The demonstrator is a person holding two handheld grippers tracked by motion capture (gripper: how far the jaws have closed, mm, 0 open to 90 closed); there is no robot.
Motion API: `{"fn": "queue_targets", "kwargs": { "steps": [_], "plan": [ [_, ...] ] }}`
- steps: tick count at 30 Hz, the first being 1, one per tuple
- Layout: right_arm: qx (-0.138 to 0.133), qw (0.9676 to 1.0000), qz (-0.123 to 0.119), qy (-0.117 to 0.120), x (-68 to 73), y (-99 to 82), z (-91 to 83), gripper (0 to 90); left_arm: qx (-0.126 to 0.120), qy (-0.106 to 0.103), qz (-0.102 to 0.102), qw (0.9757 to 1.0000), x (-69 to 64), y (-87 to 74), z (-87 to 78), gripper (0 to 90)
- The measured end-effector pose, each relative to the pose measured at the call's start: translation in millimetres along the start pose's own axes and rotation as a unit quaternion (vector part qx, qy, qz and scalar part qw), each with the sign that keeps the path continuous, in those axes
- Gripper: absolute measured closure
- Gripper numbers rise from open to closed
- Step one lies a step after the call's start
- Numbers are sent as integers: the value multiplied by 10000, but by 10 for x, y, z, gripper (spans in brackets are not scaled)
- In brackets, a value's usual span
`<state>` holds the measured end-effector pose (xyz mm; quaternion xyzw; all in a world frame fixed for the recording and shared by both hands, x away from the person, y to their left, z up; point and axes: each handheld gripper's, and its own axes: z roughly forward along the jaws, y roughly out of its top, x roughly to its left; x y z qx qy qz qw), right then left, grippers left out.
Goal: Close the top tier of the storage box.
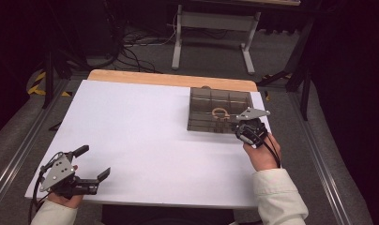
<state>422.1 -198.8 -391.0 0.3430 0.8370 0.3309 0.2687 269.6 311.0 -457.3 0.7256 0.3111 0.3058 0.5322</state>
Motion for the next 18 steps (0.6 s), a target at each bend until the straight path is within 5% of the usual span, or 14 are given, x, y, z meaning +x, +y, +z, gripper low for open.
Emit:
{"fn": "queue_targets", "kwargs": {
  "steps": [12,18],
  "plan": [
    [-561,9966,9,595,97,-28,-232,539,-3,-18,-29,10000,-6,2,3,6],
    [-985,9909,-10,914,157,-94,-323,417,-7,-3,-64,10000,-16,3,13,6]
  ]
}}
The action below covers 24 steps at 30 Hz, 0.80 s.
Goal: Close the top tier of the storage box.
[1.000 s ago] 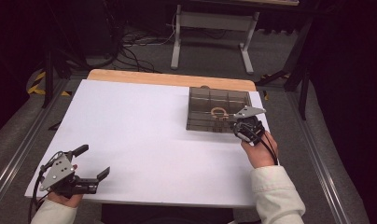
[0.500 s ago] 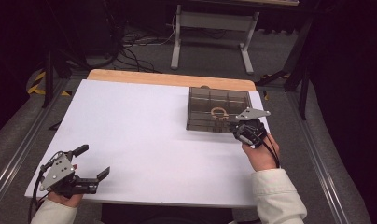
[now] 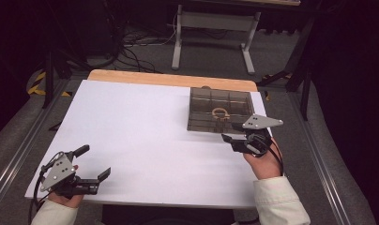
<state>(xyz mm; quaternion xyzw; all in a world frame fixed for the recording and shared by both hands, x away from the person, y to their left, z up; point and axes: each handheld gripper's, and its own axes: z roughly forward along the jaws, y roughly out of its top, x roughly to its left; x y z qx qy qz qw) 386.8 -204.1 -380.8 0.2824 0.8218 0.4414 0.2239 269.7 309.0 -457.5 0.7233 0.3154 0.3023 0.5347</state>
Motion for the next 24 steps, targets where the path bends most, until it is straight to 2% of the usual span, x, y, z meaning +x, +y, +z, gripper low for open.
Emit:
{"fn": "queue_targets", "kwargs": {
  "steps": [2,6,10,14,18,24],
  "plan": [
    [-161,9997,4,160,21,-29,-32,386,-8,0,3,10000,-2,0,3,6],
    [-342,9990,-19,271,64,-82,-71,307,-2,1,-2,10000,1,1,1,6],
    [-411,9987,-62,280,111,-143,-76,217,20,-29,44,10000,3,4,4,6],
    [-414,9985,-114,333,157,-206,-53,129,-7,3,6,10000,-1,0,4,6],
    [-454,9982,-123,374,206,-274,-35,75,3,-10,11,10000,-1,2,4,6],
    [-656,9965,-59,507,257,-410,-18,33,8,-45,73,10000,5,3,8,6]
  ]
}}
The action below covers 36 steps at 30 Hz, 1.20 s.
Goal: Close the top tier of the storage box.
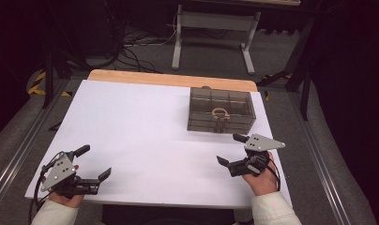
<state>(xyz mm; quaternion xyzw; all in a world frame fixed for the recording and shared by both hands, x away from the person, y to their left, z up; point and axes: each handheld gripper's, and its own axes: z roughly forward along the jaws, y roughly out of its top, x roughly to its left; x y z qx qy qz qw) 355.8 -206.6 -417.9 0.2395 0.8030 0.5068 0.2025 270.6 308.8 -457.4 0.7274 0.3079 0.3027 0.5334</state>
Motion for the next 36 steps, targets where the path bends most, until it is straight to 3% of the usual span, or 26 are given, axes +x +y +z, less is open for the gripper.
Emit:
{"fn": "queue_targets", "kwargs": {
  "steps": [14,19,23,34,36],
  "plan": [
    [122,9997,75,209,72,-300,149,3,21,-24,-11,10000,-3,-5,9,6],
    [256,9992,179,258,86,-376,199,0,41,-70,135,9999,-2,-6,26,6],
    [281,9989,238,298,108,-444,226,0,62,-102,67,9999,-12,-13,35,6],
    [156,9988,329,325,188,-600,242,0,177,-153,74,9997,5,-35,70,6],
    [167,9991,250,305,196,-604,249,0,200,-150,63,9997,21,-48,83,5]
  ]
}}
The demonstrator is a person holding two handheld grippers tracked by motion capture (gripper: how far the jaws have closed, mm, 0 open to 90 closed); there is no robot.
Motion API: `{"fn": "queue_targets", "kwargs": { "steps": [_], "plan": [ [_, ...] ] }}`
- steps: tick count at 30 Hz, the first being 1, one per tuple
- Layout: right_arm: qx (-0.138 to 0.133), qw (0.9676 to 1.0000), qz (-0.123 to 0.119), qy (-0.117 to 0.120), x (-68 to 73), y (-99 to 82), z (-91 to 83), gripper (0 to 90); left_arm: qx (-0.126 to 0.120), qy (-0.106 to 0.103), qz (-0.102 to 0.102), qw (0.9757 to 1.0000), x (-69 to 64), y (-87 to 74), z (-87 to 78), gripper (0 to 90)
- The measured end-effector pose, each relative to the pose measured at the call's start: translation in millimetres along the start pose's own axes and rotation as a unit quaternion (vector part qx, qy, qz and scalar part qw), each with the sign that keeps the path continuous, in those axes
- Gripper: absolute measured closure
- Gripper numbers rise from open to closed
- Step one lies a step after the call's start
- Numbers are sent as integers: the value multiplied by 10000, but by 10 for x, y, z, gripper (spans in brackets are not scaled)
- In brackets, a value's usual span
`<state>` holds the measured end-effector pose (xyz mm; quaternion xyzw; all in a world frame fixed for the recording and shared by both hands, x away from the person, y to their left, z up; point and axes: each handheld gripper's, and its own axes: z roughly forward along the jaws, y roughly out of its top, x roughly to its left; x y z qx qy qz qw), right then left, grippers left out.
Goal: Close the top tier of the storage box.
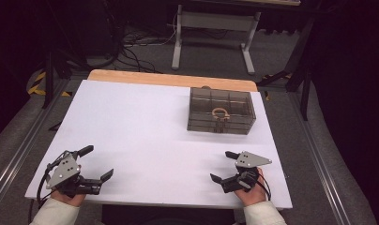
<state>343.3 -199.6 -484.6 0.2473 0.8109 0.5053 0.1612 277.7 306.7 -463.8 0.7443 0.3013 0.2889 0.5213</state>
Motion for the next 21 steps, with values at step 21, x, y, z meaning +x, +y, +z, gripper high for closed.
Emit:
{"fn": "queue_targets", "kwargs": {
  "steps": [21],
  "plan": [
    [-223,9995,-213,31,-22,17,-7,0,42,-13,-20,10000,28,-29,46,2]
  ]
}}
